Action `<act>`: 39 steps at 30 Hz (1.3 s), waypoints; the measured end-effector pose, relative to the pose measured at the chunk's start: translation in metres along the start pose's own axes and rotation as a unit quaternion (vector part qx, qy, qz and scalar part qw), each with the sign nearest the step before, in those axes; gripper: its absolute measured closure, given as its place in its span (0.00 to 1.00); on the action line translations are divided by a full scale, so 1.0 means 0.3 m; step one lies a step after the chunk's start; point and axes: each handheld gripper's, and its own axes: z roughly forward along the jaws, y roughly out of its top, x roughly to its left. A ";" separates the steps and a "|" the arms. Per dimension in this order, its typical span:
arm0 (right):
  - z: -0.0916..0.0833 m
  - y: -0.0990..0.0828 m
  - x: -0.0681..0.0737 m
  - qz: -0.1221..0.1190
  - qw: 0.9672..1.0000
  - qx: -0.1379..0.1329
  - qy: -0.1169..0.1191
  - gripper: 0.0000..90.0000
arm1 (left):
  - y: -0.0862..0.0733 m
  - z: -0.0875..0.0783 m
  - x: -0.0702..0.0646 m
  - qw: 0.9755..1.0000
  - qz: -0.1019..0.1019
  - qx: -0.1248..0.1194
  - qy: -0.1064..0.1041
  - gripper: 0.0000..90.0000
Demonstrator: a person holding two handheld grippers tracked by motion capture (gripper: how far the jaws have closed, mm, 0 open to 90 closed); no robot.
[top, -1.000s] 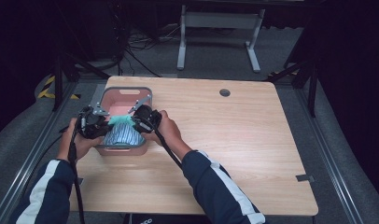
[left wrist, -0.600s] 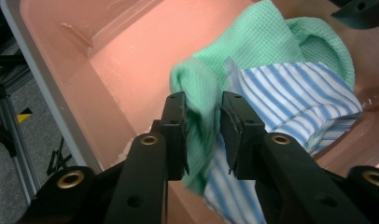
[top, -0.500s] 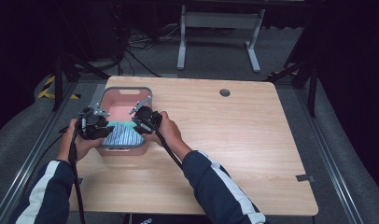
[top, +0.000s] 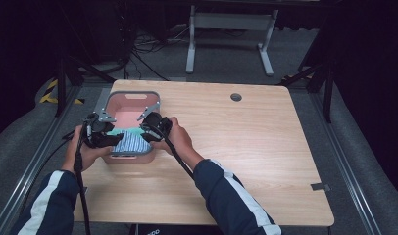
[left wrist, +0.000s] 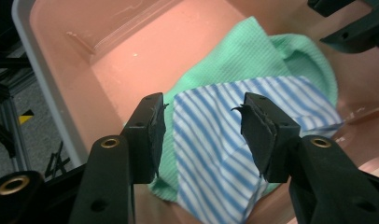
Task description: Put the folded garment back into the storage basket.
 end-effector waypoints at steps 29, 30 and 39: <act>-0.164 -0.058 -0.037 -0.036 0.998 -0.005 -0.053 0.49 | 0.082 -0.071 -0.128 0.996 0.021 -0.084 -0.021 0.40; -0.175 -0.062 -0.042 -0.037 0.998 -0.002 -0.054 0.49 | 0.082 -0.071 -0.128 0.996 0.021 -0.084 -0.021 0.38; -0.247 -0.100 -0.069 -0.047 0.996 0.006 -0.072 0.48 | 0.100 -0.080 -0.179 0.994 0.029 -0.103 -0.011 0.32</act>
